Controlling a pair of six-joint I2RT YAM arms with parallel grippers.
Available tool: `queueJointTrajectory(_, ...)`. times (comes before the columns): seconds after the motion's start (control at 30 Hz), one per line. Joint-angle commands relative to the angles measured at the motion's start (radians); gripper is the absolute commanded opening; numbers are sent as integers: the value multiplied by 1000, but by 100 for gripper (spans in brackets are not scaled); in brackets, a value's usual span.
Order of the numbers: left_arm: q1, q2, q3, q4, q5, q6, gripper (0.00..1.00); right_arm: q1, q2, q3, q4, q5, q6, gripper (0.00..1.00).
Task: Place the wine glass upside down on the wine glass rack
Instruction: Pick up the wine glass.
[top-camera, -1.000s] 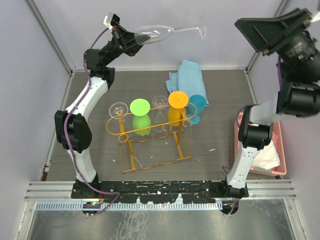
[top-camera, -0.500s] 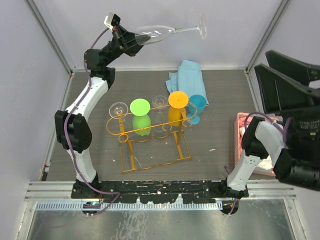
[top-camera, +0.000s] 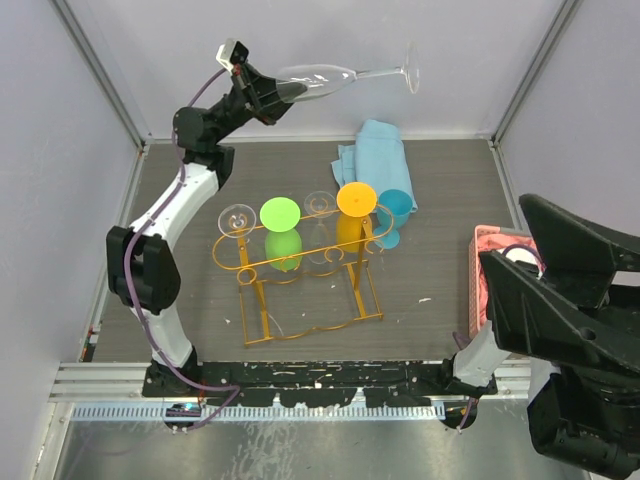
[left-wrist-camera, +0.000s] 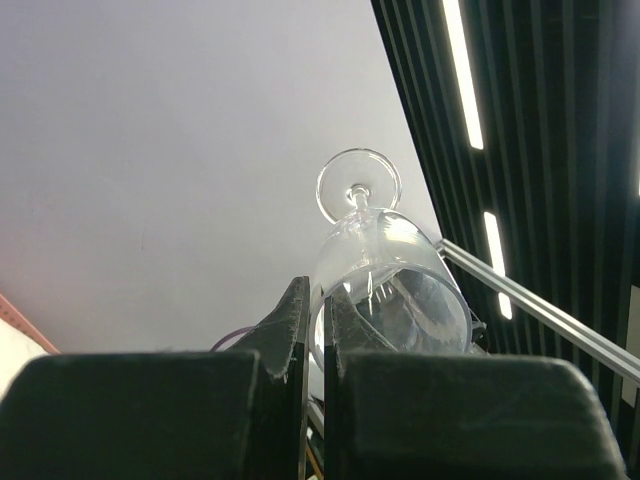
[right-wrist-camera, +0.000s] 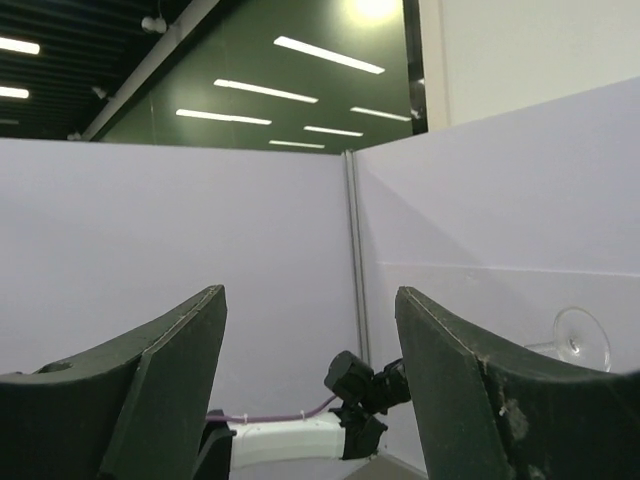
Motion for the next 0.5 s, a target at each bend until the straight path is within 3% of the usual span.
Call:
queueJointTrajectory(0.0,-8,-101,-12,59,-33,16,0,-6,-32,53,34,175,-410,74)
queueJointTrajectory(0.23,-15,-147,-40,17,-22,44,0,-18,-62,-28,-75,282,-258,75)
queueJointTrajectory(0.47,-20,-176,-58,-11,-21,67,0,-142,33,-12,-297,356,-77,78)
